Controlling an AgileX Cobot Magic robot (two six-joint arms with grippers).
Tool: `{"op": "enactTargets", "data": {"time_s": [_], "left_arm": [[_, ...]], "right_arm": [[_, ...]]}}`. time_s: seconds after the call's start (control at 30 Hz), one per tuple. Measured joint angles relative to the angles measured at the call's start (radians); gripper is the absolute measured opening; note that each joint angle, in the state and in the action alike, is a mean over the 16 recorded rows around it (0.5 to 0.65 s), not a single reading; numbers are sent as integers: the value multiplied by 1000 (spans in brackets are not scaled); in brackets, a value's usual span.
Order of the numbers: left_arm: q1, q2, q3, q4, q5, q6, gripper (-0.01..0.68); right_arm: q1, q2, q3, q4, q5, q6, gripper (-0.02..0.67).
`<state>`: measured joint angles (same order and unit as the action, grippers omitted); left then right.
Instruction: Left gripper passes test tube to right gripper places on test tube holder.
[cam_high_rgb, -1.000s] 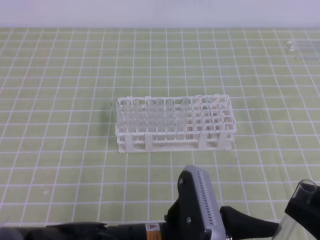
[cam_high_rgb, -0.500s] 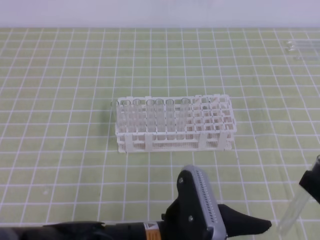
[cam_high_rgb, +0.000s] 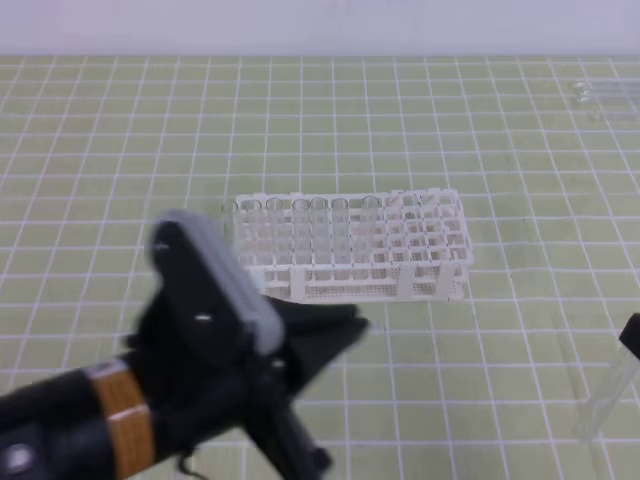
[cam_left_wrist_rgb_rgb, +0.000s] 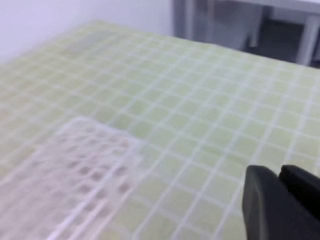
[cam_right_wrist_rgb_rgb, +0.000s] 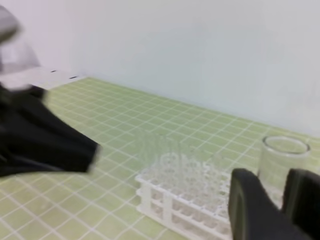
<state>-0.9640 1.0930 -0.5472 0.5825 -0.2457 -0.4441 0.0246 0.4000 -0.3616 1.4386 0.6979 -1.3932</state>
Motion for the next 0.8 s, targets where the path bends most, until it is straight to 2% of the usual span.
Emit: {"op": "enactTargets", "data": {"time_s": [0.27, 0.8], "left_arm": [[14, -226, 99, -1, 150, -17, 1], [14, -438, 291, -3, 163, -118, 0]], "right_arm": [[0, 0, 0, 5, -36, -5, 11], [0, 0, 0, 9, -46, -5, 11]]}}
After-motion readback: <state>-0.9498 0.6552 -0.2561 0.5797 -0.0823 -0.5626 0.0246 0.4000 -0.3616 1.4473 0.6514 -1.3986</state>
